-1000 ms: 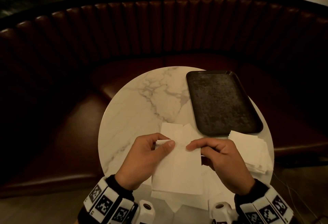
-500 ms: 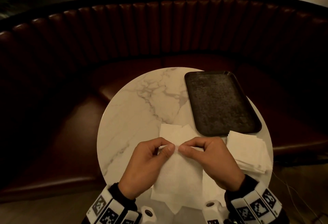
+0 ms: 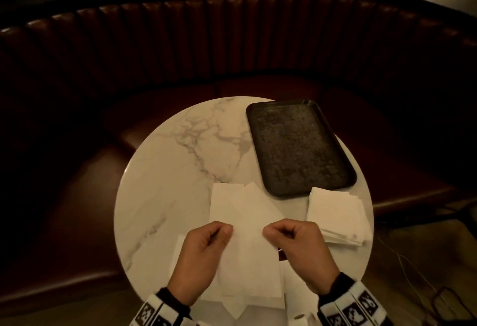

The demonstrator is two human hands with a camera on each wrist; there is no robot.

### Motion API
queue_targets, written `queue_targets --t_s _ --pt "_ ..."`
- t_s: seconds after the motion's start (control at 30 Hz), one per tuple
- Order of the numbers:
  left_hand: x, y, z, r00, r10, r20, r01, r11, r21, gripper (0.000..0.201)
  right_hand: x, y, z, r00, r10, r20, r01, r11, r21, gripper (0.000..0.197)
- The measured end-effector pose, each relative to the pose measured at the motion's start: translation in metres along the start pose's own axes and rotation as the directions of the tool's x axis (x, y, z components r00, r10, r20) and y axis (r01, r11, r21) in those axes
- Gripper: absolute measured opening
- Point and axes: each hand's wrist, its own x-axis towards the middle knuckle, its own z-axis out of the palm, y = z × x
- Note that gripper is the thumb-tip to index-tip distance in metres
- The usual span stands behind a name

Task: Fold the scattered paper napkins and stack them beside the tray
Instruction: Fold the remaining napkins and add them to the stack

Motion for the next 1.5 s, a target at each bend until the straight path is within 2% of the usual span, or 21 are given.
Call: queue_targets --t_s 0.07,0.1,0.2,0.27,0.37,0.53,0.6,0.67,0.73,0.8,0.83,0.87,0.9,0.93,1.0,1.07,1.17,1.27,1.33,1.4,1.5 --pt "0.007 -0.010 0.003 0.994 -0.105 0.036 0.105 0.994 0.003 0.021 0.014 0.012 -0.021 0.998 0.004 -0.058 -0.007 0.998 -0.059 0.011" --pt "0.011 -0.017 0.003 0.991 -0.135 0.011 0.135 0.990 0.042 0.020 0.022 0.015 -0.035 0.995 -0.006 -0.096 -0.002 0.996 -0.085 0.010" --pt "0.029 -0.048 -0.010 0.974 -0.155 -0.163 0.190 0.954 0.231 0.018 0.054 0.029 -0.092 0.974 -0.076 -0.212 0.025 0.973 -0.231 0.012" --pt "0.039 -0.066 -0.021 0.954 -0.165 -0.251 0.249 0.902 0.353 0.015 0.079 0.041 -0.129 0.948 -0.105 -0.299 -0.003 0.941 -0.339 0.013" --pt "0.055 -0.089 -0.032 0.945 -0.172 -0.280 0.299 0.800 0.520 0.014 0.111 0.061 -0.162 0.908 -0.145 -0.393 -0.088 0.850 -0.519 0.007" --pt "0.084 -0.104 -0.028 0.915 -0.217 -0.339 0.398 0.611 0.684 0.048 0.138 0.098 -0.171 0.879 -0.189 -0.437 -0.208 0.673 -0.710 0.014" --pt "0.092 -0.101 -0.016 0.904 -0.224 -0.365 0.426 0.547 0.720 0.061 0.138 0.108 -0.170 0.862 -0.217 -0.459 -0.226 0.646 -0.729 0.019" --pt "0.101 -0.098 -0.001 0.912 -0.206 -0.356 0.410 0.528 0.744 0.066 0.130 0.104 -0.168 0.828 -0.243 -0.505 -0.257 0.636 -0.728 0.025" --pt "0.110 -0.097 0.014 0.933 -0.170 -0.318 0.359 0.538 0.763 0.064 0.117 0.090 -0.158 0.770 -0.424 -0.476 -0.183 0.570 -0.801 0.024" --pt "0.114 -0.095 0.028 0.956 -0.136 -0.258 0.291 0.506 0.812 0.059 0.104 0.076 -0.125 0.736 -0.612 -0.289 0.065 0.489 -0.870 0.027" --pt "0.114 -0.094 0.034 0.965 -0.128 -0.228 0.261 0.482 0.836 0.056 0.102 0.078 -0.105 0.746 -0.646 -0.164 0.209 0.461 -0.862 0.030" --pt "0.111 -0.093 0.041 0.972 -0.127 -0.197 0.234 0.457 0.858 0.053 0.102 0.080 -0.082 0.781 -0.621 -0.060 0.310 0.469 -0.827 0.032" --pt "0.107 -0.093 0.047 0.977 -0.131 -0.169 0.210 0.436 0.875 0.052 0.106 0.083 -0.061 0.847 -0.531 0.028 0.351 0.518 -0.780 0.032" --pt "0.102 -0.093 0.053 0.980 -0.138 -0.144 0.190 0.423 0.886 0.053 0.111 0.088 -0.042 0.913 -0.397 0.092 0.324 0.571 -0.754 0.034" --pt "0.090 -0.098 0.062 0.979 -0.175 -0.103 0.169 0.415 0.894 0.056 0.124 0.102 -0.015 0.985 -0.142 0.098 0.165 0.601 -0.782 0.046" --pt "0.080 -0.103 0.066 0.974 -0.215 -0.074 0.158 0.406 0.900 0.060 0.134 0.105 -0.002 0.999 -0.030 0.015 0.028 0.507 -0.861 0.058" --pt "0.071 -0.108 0.069 0.972 -0.227 -0.057 0.139 0.365 0.921 0.065 0.144 0.101 0.013 0.993 0.009 -0.119 -0.111 0.431 -0.895 0.067" --pt "0.069 -0.105 0.068 0.974 -0.222 -0.039 0.117 0.349 0.930 0.065 0.152 0.097 0.018 0.965 0.151 -0.216 -0.263 0.507 -0.821 0.058" --pt "0.072 -0.103 0.066 0.974 -0.227 -0.024 0.105 0.350 0.931 0.061 0.156 0.098 0.015 0.950 0.236 -0.203 -0.306 0.588 -0.749 0.045" --pt "0.073 -0.098 0.060 0.973 -0.231 -0.008 0.094 0.367 0.925 0.056 0.155 0.096 0.011 0.959 0.232 -0.165 -0.282 0.698 -0.658 0.027" --pt "0.073 -0.091 0.052 0.969 -0.246 -0.008 0.117 0.435 0.893 0.046 0.140 0.085 -0.001 0.969 0.168 -0.179 -0.236 0.841 -0.487 0.028"
